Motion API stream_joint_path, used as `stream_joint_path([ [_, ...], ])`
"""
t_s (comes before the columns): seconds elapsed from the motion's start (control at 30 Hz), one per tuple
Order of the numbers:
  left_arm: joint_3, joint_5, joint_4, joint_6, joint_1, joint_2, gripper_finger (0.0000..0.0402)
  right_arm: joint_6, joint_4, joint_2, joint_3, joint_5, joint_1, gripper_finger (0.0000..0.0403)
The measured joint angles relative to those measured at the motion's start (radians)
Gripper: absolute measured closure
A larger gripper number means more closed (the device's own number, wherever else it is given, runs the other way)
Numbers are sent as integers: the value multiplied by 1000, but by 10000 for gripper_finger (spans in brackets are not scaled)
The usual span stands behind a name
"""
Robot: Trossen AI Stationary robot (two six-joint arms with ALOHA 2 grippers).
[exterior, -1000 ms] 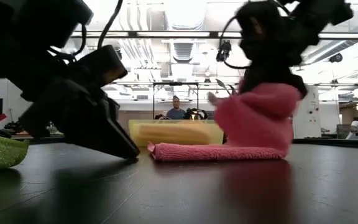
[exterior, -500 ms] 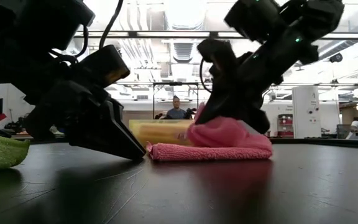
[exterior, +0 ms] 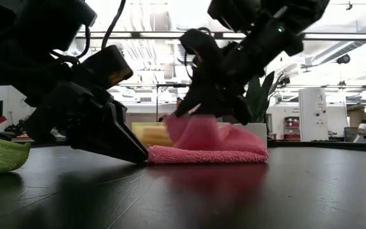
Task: Fold microfiber towels
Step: Fold the pink microfiber cloth
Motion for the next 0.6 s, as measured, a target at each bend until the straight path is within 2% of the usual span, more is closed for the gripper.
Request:
stream_joint_path([
  [0.27, -1, 0, 7, 4, 0, 0, 299, -129, -32, -3, 79, -31, 5, 229],
  [0.4, -2, 0, 8, 6, 0, 0, 299, -229, -116, -25, 122, -83, 23, 226],
  [0.6, -5, 0, 8, 9, 0, 0, 299, -384, -275, -41, 157, -71, 84, 237],
])
